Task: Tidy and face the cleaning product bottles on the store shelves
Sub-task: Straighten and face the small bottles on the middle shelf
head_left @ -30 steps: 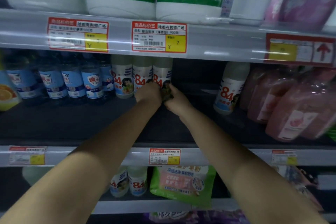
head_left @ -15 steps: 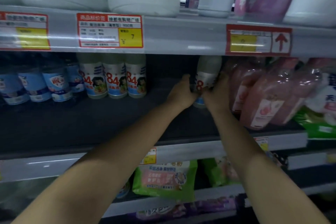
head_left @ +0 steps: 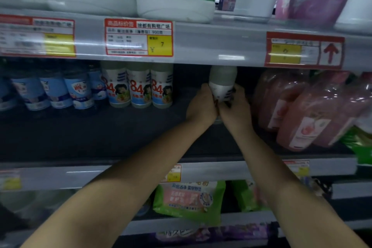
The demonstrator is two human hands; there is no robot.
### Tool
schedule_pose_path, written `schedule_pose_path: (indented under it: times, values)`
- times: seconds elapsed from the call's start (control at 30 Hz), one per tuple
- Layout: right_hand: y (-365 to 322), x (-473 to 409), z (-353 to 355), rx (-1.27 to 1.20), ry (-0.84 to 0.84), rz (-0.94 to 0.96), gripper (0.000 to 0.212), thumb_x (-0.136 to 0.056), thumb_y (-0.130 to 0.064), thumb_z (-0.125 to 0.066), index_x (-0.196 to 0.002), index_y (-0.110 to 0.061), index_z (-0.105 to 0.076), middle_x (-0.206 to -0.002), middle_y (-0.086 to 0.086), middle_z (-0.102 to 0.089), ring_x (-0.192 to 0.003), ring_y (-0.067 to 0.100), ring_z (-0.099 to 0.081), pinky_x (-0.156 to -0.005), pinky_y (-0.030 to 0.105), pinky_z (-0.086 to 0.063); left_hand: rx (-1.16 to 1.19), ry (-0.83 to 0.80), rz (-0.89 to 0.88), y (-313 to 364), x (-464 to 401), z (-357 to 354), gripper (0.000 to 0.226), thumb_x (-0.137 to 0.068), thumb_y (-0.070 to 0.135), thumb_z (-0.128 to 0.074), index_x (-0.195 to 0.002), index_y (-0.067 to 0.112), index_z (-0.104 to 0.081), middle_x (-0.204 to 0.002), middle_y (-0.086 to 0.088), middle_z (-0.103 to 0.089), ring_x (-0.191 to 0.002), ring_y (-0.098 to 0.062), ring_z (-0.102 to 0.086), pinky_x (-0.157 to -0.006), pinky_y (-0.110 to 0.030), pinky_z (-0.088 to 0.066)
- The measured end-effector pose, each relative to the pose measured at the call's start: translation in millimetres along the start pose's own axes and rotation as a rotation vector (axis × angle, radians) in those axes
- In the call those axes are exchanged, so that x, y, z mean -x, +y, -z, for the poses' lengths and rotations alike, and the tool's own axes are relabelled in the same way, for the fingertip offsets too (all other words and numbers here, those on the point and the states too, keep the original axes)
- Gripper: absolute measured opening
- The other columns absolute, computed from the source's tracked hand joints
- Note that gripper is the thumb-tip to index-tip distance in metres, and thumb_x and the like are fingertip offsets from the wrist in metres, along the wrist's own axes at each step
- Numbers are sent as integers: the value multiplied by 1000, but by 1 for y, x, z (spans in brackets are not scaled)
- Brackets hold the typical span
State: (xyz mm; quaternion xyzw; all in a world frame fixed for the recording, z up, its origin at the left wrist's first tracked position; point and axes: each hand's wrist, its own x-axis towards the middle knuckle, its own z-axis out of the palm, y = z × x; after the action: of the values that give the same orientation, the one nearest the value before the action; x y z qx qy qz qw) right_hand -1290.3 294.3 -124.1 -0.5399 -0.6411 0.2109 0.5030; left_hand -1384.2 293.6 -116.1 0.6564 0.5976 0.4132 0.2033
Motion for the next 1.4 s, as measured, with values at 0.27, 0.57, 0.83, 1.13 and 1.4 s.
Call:
schedule_pose_path:
  times: [0.27,0.57,0.83,1.13,1.4]
  values:
    - [-38,23,-63,-99,-163,60,51,-83,-7,-55,-131,-12,-38,-124,12,-56,-110,21,-56,-90,30,-47,-3,154,-2,-55,15,62,38,-83,18,-62,-116,7,-47,-111,-12,-58,-102,-22,-56,-89,-40,-49]
    - [-75,45,-121,-133,-253,136,58,-81,-10,-56,-135,-13,-36,-130,12,-52,-117,24,-53,-98,39,-46,-12,246,12,-96,43,121,45,-84,11,-60,-125,11,-41,-117,-8,-56,-106,-19,-54,-88,-30,-45]
    - [-103,60,-170,-181,-341,166,63,-82,-5,-54,-140,-13,-33,-135,10,-51,-120,22,-51,-102,39,-44,11,311,64,-129,54,173,51,-79,14,-70,-124,9,-45,-114,-2,-56,-100,-10,-52,-78,-17,-39]
    - [-105,66,-181,-166,-401,119,43,-87,-2,-51,-130,-7,-45,-124,13,-57,-113,24,-55,-94,33,-47,-103,339,95,-158,49,181,54,-72,13,-76,-117,3,-49,-114,-11,-59,-102,-20,-58,-79,-23,-44]
    - [-102,67,-182,-134,-461,134,51,-87,2,-47,-136,-11,-41,-134,11,-52,-125,23,-49,-106,38,-40,-140,359,148,-169,43,177,61,-67,17,-80,-118,4,-49,-115,-13,-59,-105,-23,-58,-85,-37,-50]
